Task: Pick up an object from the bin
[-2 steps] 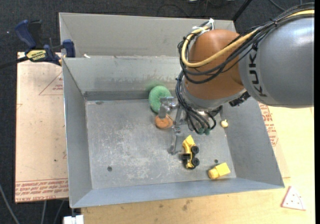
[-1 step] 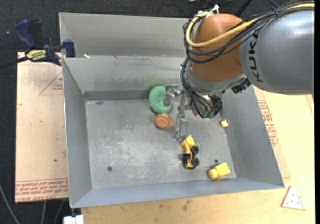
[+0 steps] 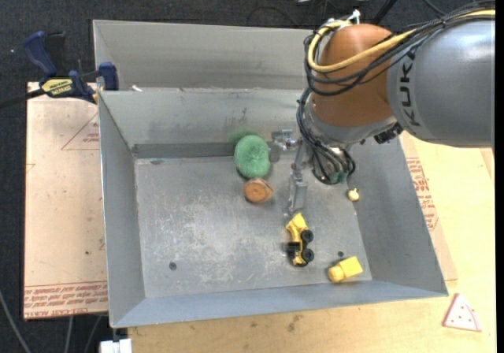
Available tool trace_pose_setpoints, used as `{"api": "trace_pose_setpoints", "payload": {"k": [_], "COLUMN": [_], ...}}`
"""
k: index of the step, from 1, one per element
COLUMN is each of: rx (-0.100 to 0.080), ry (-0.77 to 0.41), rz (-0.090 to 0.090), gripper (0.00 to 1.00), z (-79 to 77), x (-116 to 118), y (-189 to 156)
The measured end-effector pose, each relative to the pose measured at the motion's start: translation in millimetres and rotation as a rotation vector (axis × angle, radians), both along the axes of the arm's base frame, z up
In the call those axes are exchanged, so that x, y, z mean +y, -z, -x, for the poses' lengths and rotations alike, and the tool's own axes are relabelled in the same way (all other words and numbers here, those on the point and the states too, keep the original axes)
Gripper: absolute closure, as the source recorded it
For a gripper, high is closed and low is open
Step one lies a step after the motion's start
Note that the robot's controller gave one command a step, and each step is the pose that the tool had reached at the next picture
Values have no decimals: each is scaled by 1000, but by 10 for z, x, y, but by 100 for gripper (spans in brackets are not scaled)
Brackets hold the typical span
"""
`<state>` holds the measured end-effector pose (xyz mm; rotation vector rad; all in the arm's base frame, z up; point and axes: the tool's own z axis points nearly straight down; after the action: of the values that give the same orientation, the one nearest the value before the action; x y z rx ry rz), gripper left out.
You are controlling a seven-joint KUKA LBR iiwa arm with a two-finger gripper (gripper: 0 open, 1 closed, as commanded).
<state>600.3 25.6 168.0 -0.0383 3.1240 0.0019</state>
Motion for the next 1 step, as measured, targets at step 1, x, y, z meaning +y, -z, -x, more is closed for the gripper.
{"api": "trace_pose_setpoints", "payload": {"k": [1], "rx": [17], "ry": [108], "rz": [0], "gripper": [0], "z": [222], "x": [-129], "y": [369]}}
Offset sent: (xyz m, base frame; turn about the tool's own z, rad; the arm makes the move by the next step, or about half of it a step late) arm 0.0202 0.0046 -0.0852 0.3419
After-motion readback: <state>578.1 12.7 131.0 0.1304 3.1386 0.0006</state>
